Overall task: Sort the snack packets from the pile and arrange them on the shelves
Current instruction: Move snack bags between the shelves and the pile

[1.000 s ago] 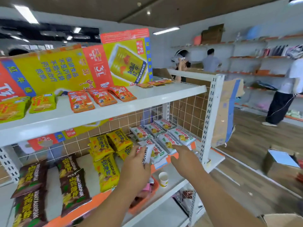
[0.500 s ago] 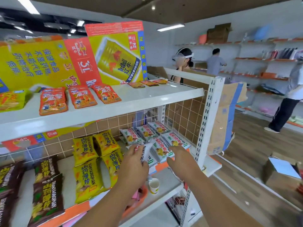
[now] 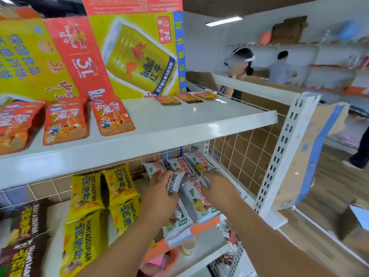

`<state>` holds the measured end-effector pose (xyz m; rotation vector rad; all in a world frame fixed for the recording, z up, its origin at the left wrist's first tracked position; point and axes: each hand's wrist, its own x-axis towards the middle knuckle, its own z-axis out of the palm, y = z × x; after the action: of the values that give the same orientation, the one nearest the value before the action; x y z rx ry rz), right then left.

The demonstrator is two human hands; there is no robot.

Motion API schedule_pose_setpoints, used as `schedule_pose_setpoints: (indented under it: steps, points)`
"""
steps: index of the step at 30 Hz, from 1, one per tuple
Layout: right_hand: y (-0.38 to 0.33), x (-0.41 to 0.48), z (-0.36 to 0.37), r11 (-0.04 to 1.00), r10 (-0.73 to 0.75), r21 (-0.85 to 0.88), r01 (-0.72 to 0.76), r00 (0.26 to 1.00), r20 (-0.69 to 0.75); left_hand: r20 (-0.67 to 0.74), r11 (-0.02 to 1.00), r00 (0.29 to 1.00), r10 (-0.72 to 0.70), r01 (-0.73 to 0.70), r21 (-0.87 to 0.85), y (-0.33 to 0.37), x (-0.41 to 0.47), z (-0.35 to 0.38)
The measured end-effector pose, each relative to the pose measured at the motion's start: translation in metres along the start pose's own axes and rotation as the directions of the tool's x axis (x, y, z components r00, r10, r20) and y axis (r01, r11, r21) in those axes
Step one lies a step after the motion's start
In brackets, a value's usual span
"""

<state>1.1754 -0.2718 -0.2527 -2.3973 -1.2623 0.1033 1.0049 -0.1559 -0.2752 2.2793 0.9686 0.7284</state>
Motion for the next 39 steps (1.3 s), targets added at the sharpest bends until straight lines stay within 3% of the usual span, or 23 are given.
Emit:
schedule_pose_setpoints:
  steps: [4,11,20,26,30,36,39]
  points:
    - [0.004,0.030,0.011,0.999,-0.050,0.002,0.050,0.998,0.030,-0.042,0.999,0.999,-0.023,0.024,0.042,-0.004,0.021,0.002]
    - [0.014,0.084,0.034,0.984,-0.173,0.067,0.166,0.977,0.123,-0.096,0.971,0.978,-0.183,0.196,0.140,-0.008,0.052,0.026]
    - [0.013,0.116,0.061,0.927,-0.375,0.053,0.371,0.921,0.107,-0.220,0.917,0.934,-0.283,0.330,0.222,-0.003,0.097,0.048]
    - [0.022,0.131,0.068,0.912,-0.403,0.100,0.397,0.915,0.039,-0.282,0.892,0.916,-0.286,0.362,0.271,-0.010,0.128,0.060]
    - [0.027,0.136,0.069,0.907,-0.412,0.096,0.410,0.911,-0.002,-0.251,0.856,0.919,-0.304,0.379,0.351,-0.016,0.142,0.066]
    - [0.034,0.145,0.069,0.912,-0.399,0.106,0.396,0.917,0.011,-0.151,0.716,0.884,-0.443,0.451,0.534,-0.023,0.146,0.083]
    - [0.038,0.145,0.067,0.918,-0.381,0.125,0.377,0.924,0.017,-0.144,0.710,0.882,-0.448,0.449,0.543,-0.023,0.150,0.083]
